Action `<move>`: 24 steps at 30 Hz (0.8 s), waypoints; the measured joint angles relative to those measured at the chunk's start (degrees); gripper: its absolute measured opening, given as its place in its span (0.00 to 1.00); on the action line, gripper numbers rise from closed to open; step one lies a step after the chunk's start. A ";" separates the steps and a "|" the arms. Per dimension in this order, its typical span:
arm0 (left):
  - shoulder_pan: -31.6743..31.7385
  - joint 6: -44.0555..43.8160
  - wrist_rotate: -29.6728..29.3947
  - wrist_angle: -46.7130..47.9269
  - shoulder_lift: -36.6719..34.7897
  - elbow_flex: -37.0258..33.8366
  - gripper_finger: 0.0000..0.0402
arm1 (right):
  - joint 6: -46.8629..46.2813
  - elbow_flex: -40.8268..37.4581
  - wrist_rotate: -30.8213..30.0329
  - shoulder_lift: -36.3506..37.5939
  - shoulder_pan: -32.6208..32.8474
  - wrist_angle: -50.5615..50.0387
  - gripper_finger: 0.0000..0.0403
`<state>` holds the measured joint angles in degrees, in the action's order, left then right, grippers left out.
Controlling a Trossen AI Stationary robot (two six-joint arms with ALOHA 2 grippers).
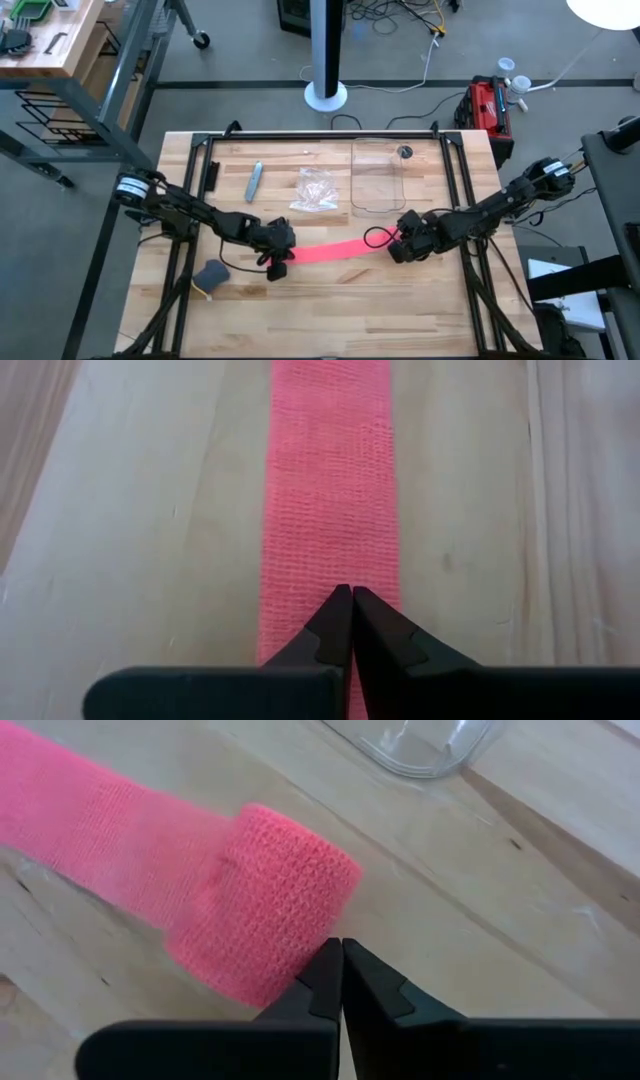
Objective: Roll bandage
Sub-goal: Roll the pink bandage
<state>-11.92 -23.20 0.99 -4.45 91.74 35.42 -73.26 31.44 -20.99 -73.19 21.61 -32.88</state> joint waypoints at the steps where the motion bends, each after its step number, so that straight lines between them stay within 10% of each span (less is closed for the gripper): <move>1: -0.02 -0.10 0.01 -0.02 -0.01 0.00 0.00 | 0.20 0.00 0.00 0.00 0.00 0.69 0.00; 24: -0.09 -3.09 0.51 2.23 -1.27 0.02 0.00 | 1.25 0.02 0.00 0.00 -0.26 2.40 0.00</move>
<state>-12.01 -26.29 1.50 -2.22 90.48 35.44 -72.01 31.46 -20.99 -73.19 21.34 -30.48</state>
